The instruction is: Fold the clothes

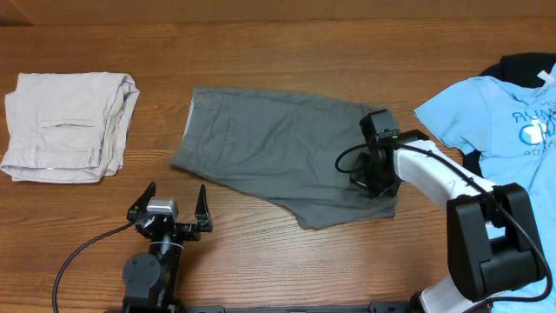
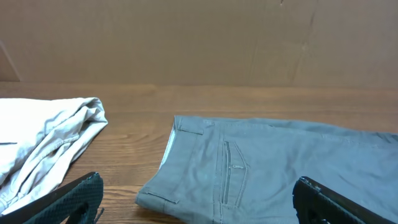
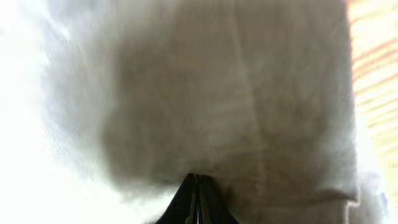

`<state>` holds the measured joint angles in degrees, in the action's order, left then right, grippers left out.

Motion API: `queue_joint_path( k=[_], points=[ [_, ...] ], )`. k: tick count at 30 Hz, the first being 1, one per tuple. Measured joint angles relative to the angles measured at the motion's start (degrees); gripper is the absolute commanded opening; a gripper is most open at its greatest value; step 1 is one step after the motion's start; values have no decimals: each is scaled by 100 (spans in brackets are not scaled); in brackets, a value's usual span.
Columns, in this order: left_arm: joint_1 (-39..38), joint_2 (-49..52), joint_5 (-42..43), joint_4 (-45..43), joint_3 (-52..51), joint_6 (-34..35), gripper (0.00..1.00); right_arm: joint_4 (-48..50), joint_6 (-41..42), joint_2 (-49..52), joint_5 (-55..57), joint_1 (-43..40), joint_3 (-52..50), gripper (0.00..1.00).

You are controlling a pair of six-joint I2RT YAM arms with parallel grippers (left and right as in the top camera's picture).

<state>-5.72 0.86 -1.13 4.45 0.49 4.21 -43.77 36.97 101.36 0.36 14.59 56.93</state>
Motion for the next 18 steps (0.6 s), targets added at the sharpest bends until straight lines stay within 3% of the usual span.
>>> queue_joint_path(
  k=[13,18],
  points=[
    [0,0,0,0,0,-2,100,254,9,0,68,-22,-20,4],
    [0,0,0,2,0,-2,100,-636,-166,2,-59,-98,133,4]
  ],
)
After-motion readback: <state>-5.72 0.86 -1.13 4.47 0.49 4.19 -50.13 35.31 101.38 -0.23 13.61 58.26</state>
